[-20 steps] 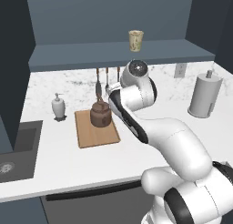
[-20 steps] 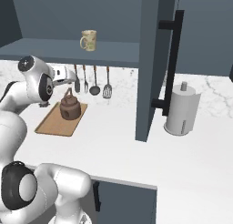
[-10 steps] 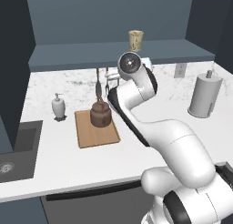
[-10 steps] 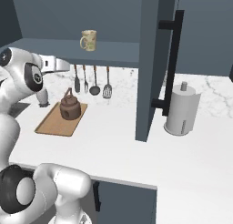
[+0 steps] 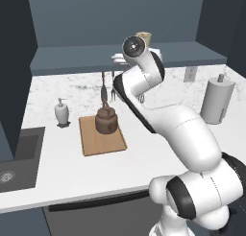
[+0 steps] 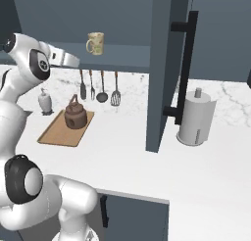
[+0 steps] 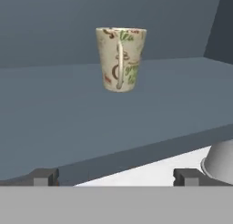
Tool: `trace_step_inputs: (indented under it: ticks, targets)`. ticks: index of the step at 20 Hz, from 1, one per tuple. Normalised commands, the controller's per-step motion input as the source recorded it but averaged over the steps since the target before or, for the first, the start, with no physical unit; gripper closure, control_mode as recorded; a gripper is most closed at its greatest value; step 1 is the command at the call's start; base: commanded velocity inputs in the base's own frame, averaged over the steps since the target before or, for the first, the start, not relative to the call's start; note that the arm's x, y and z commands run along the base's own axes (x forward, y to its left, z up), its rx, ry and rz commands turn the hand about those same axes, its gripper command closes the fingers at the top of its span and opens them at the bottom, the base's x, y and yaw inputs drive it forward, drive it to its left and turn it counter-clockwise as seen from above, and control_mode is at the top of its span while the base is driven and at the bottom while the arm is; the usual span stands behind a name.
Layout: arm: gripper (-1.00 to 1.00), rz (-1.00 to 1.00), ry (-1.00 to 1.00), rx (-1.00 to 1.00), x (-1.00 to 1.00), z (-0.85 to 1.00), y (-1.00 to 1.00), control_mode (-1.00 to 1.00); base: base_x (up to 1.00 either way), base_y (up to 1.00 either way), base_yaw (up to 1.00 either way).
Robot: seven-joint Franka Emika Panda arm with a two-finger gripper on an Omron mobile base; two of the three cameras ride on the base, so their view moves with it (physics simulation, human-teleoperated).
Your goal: Pick the kettle from the counter and place it on the tray. Then pick the mug from the cabinet and place it on the tray. Then close the cabinet doors.
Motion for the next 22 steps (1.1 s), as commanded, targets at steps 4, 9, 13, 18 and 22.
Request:
trace_step_inputs:
  ticks: [4,9,13,18,22]
  targets:
    - [-1.00,-0.03,0.00,0.14,0.33,0.43,-0.15,-1.00,0.00,0.00,0.00]
    - [-1.00,0.00,0.00,0.13,0.53,0.19,-0.21,-1.00,0.00,0.00,0.00]
    - [-1.00,0.00,0.00,0.04,0.55,0.02,-0.17,-1.00,0.00,0.00,0.00]
    - [-1.00,0.00,0.00,0.00,0.43,0.00,-0.09,-1.00,0.00,0.00,0.00]
    - [-1.00,0.00,0.00,0.00,0.38,-0.01,-0.03,-1.00,0.00,0.00,0.00]
